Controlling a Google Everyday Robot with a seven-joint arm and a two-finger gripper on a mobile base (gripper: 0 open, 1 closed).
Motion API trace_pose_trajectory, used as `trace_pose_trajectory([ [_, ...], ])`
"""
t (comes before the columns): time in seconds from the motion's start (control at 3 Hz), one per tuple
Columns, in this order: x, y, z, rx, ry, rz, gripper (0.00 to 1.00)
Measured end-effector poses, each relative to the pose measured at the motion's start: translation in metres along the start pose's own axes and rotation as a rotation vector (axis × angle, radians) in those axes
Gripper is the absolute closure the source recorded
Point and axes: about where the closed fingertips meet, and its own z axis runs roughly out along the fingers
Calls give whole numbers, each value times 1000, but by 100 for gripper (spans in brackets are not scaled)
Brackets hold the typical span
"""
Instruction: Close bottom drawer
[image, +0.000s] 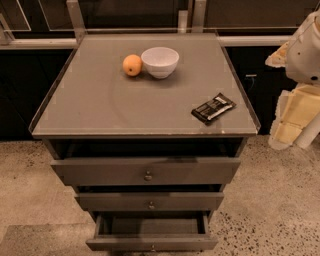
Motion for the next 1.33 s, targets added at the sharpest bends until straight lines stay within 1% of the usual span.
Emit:
trace_pose_trajectory([
  [0.33, 0, 0, 0, 0, 0, 0, 0],
  [0.67, 9, 14, 8, 4, -31, 10, 0],
  [1.0, 7, 55, 18, 29, -129, 12, 0],
  [1.33, 9, 96, 57, 35, -254, 36, 0],
])
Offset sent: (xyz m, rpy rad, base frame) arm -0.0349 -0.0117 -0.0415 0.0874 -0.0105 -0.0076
